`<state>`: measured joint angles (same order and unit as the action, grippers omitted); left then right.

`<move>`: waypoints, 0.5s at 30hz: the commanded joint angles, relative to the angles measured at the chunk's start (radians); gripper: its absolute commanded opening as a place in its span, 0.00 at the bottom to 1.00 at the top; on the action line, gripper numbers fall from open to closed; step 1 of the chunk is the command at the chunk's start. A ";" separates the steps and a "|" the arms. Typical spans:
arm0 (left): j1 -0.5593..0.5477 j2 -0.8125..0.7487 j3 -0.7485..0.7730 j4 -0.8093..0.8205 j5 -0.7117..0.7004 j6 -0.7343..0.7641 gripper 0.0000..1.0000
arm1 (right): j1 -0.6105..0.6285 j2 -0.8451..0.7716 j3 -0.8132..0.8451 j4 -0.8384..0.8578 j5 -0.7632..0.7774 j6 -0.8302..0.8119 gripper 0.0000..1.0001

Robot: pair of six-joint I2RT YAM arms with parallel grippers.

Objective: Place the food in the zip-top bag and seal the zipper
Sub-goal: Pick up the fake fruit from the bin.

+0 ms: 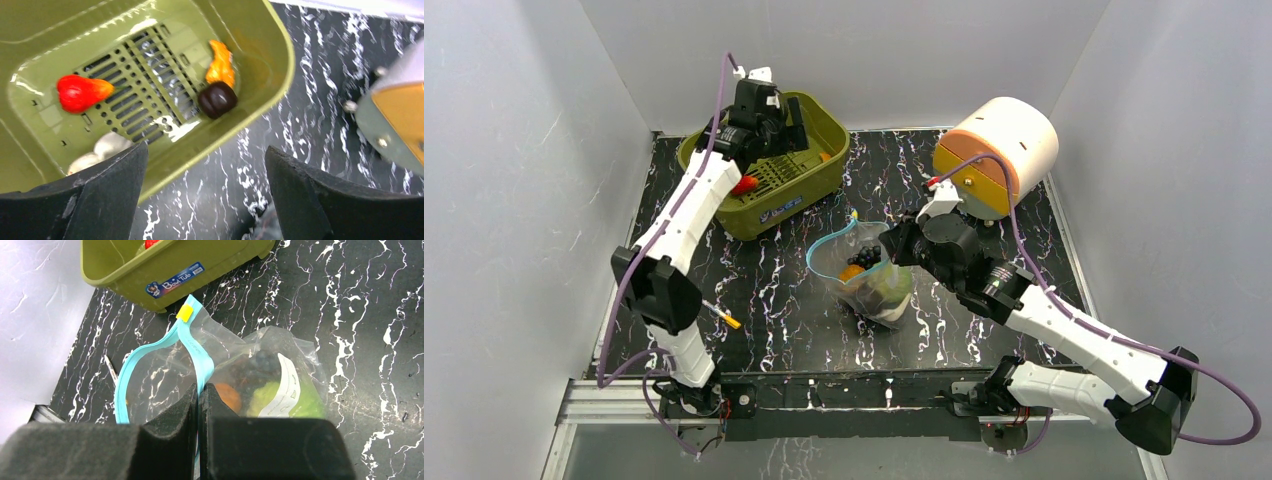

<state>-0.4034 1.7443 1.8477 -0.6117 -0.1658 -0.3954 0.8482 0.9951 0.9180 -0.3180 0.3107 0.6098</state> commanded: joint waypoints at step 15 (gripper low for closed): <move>0.248 0.209 0.099 -0.112 -0.159 -0.095 0.65 | -0.003 0.030 0.103 -0.012 0.011 -0.110 0.00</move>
<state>-0.2092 1.9366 1.9106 -0.7078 -0.2947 -0.4763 0.8482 0.9993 0.9447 -0.3717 0.3046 0.5587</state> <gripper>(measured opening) 0.654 0.009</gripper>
